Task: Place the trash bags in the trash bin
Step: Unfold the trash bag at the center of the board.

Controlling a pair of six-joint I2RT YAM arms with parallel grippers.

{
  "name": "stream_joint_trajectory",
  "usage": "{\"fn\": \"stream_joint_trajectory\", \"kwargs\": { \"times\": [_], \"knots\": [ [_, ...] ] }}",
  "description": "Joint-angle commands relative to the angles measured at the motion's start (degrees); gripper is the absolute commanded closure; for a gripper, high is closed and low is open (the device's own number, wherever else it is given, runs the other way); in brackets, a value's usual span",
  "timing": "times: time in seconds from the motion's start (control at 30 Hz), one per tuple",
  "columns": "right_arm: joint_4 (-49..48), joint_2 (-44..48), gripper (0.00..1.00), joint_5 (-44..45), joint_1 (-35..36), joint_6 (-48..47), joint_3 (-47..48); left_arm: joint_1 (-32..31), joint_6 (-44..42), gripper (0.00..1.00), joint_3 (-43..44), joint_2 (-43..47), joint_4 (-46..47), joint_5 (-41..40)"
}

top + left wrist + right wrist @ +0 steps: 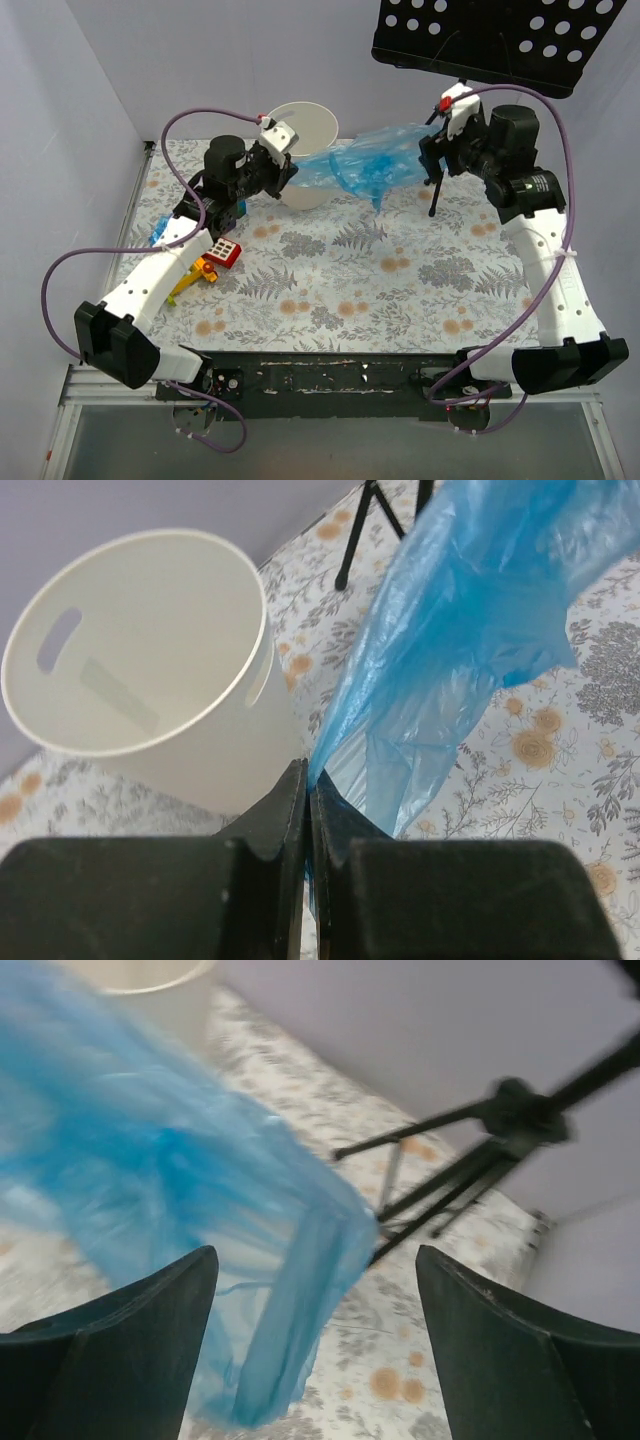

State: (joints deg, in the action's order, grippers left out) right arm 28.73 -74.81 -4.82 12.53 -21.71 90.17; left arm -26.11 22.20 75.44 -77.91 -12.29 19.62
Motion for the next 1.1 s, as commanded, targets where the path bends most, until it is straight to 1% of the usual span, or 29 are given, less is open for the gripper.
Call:
{"fn": "stream_joint_trajectory", "kwargs": {
  "times": [0.0, 0.07, 0.1, 0.13, 0.2, 0.27, 0.3, 0.4, 0.43, 0.47, 0.53, 0.57, 0.63, 0.7, 0.77, 0.87, 0.93, 1.07],
  "knots": [
    [17.2, -1.5, 0.11, -36.3, -4.3, 0.7, 1.4, 0.9, 10.5, 1.0, -1.9, 3.0, -2.9, -6.8],
    [18.5, -3.8, 0.11, -50.4, -4.8, 5.3, 1.2, 0.9, 12.2, 1.0, -2.0, 4.0, -1.8, -4.0],
    [17.2, -4.9, 0.1, -54.9, -4.8, 7.4, 0.8, 0.9, 12.9, 1.0, -2.1, 4.3, -1.0, -2.3],
    [14.3, -5.1, 0.09, -56.7, -4.8, 11.1, 0.3, 0.9, 14.0, 1.0, -1.9, 4.3, -0.5, -0.8],
    [10.0, -3.9, 0.09, -55.2, -4.8, 13.4, -0.1, 0.9, 15.2, 1.0, -0.9, 3.8, -0.4, 0.0],
    [7.6, -1.1, 0.09, -46.6, -4.7, 10.3, -0.3, 0.9, 17.0, 1.0, 0.2, 3.0, -1.6, -1.2],
    [5.5, 0.5, 0.09, -40.6, -4.6, 9.2, -1.1, 0.9, 17.9, 1.0, 0.8, 2.5, -2.3, -1.5],
    [0.3, 5.2, 0.08, -26.1, -4.5, 6.1, -5.1, 0.9, 20.2, 1.0, 1.5, 2.1, -3.4, -0.9],
    [-0.2, 6.0, 0.08, -23.2, -4.5, 5.4, -5.1, 0.9, 21.2, 1.0, 1.4, 2.1, -3.4, -0.4],
    [0.4, 6.2, 0.12, -24.3, -4.5, 3.7, -4.5, 0.9, 23.0, 1.0, 1.3, 2.2, -3.5, 0.2],
    [3.0, 6.8, 0.25, -34.0, -3.8, -1.4, -3.6, 0.9, 25.4, 1.0, 1.9, 1.8, -4.2, 1.4],
    [3.3, 7.6, 0.28, -36.7, -2.3, -2.8, -4.3, 0.9, 26.5, 1.0, 2.1, 1.6, -4.5, 1.9],
    [4.0, 8.4, 0.37, -36.6, 3.8, -4.6, -6.5, 0.9, 28.3, 1.0, 2.9, 1.0, -4.6, 2.4],
    [4.7, 8.0, 0.4, -35.9, 8.0, -4.7, -9.3, 0.9, 29.7, 1.0, 3.6, 0.4, -4.7, 2.5],
    [3.4, 7.7, 0.43, -36.2, 10.0, -4.0, -12.5, 0.9, 30.7, 1.0, 4.6, -0.2, -4.7, 2.4],
    [-0.9, 7.4, 0.41, -35.2, 12.2, -3.4, -17.4, 0.9, 30.9, 1.0, 5.9, -0.6, -4.7, 3.4],
    [-2.1, 5.7, 0.41, -34.6, 13.4, -3.9, -17.9, 0.9, 30.9, 1.0, 6.3, -0.6, -4.8, 3.6],
    [-3.9, 2.1, 0.46, -35.9, 14.8, -3.8, -17.4, 0.9, 31.3, 1.0, 8.1, -0.4, -5.4, 4.2]
  ]
}}
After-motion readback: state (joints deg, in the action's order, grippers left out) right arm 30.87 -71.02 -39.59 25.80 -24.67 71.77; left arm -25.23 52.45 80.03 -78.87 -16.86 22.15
